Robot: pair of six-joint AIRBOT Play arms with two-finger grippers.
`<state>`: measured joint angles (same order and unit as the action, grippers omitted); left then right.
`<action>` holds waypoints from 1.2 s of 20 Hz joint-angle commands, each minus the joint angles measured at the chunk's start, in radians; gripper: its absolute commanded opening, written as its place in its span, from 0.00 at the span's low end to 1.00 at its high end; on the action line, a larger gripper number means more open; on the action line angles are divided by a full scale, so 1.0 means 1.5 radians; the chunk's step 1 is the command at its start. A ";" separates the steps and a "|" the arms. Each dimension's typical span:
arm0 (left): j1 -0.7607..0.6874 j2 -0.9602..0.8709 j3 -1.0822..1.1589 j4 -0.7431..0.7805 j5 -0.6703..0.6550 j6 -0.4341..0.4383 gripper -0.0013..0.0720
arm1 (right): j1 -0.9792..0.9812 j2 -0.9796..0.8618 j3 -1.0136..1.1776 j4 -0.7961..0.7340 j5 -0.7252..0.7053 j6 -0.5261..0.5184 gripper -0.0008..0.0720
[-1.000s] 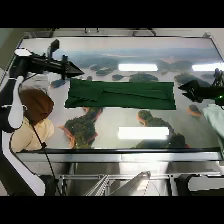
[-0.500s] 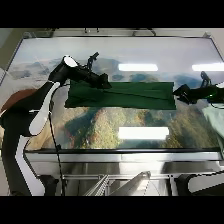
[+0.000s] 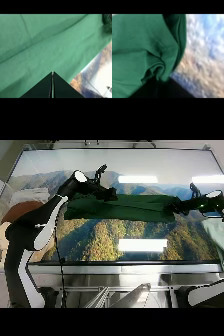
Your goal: Fold the shirts.
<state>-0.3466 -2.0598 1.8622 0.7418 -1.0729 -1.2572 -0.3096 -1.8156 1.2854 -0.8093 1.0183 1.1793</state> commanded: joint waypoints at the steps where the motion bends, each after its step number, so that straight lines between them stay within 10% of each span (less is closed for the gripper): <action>1: -0.001 -0.005 0.000 0.001 0.051 0.001 0.02 | 0.005 0.000 0.010 0.006 0.008 -0.015 0.03; 11: -0.009 -0.139 0.123 0.041 -0.012 -0.085 0.02 | 0.004 0.095 0.111 0.045 0.191 -0.019 0.03; 19: -0.052 -0.138 0.124 0.044 -0.011 -0.086 0.02 | 0.026 0.144 0.150 0.320 0.235 -0.045 0.03; 24: -0.014 -0.053 0.124 -0.095 -0.059 -0.062 0.02 | 0.125 0.146 0.150 0.321 0.214 -0.049 0.03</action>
<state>-0.4007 -2.2097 2.0472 0.7200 -1.1137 -1.3796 -0.1997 -1.6005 1.5082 -0.3679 1.3582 1.1133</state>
